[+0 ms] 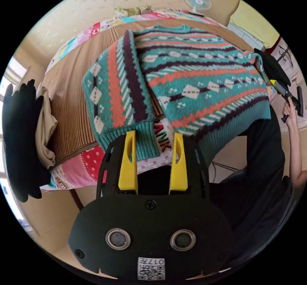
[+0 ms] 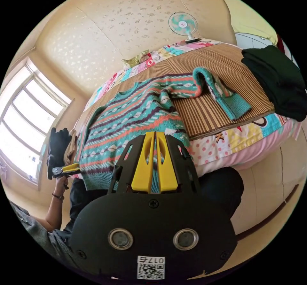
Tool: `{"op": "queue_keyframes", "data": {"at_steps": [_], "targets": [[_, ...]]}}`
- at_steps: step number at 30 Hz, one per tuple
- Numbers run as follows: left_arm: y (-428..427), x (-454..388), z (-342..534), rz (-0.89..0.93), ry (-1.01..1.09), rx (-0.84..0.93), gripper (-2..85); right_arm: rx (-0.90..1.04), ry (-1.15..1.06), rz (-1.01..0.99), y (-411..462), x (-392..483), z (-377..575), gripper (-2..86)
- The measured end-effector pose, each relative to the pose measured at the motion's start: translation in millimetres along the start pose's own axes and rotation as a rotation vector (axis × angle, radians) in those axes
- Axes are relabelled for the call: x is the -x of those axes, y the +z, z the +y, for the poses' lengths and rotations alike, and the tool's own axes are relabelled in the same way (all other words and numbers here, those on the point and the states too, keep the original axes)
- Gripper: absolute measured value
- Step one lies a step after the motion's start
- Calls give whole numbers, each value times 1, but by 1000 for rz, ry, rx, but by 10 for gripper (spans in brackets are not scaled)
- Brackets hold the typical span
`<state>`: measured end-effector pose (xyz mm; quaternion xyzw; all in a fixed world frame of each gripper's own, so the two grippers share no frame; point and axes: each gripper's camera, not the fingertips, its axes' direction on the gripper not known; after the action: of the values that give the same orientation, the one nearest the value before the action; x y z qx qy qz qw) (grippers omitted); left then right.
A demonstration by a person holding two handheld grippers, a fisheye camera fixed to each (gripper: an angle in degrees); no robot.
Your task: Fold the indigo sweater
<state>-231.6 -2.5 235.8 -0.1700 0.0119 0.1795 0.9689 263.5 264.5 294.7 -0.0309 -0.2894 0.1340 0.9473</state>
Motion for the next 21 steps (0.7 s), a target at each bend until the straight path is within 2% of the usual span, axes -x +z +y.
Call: {"op": "queue_keyframes", "data": {"at_steps": [4, 6, 7, 9, 10, 12, 15, 17, 21], "targets": [[-2, 43, 19, 67, -120, -21, 106, 5, -164, 65, 44, 38, -12, 5], [-7, 102, 46, 280, -323, -109, 40, 18, -241, 124, 74, 50, -16, 5], [-9, 119, 57, 350, -395, -149, 38, 78, -263, 160, 100, 54, -21, 5], [-33, 171, 97, 618, -580, -409, 34, 169, -302, 212, 141, 57, -21, 5], [-43, 178, 103, 667, -595, -475, 34, 111, -371, 246, 154, 60, -10, 4], [-83, 191, 97, 890, -554, -685, 36, 5, -439, 320, 162, 68, 16, 4], [-128, 167, 36, 1152, -393, -772, 37, -97, -570, 610, 190, 108, 58, 3], [-154, 135, -15, 1185, -262, -744, 38, -146, -658, 804, 218, 127, 85, 3], [-162, 60, -140, 1227, -37, -686, 56, -145, -634, 800, 225, 126, 90, 2]]}}
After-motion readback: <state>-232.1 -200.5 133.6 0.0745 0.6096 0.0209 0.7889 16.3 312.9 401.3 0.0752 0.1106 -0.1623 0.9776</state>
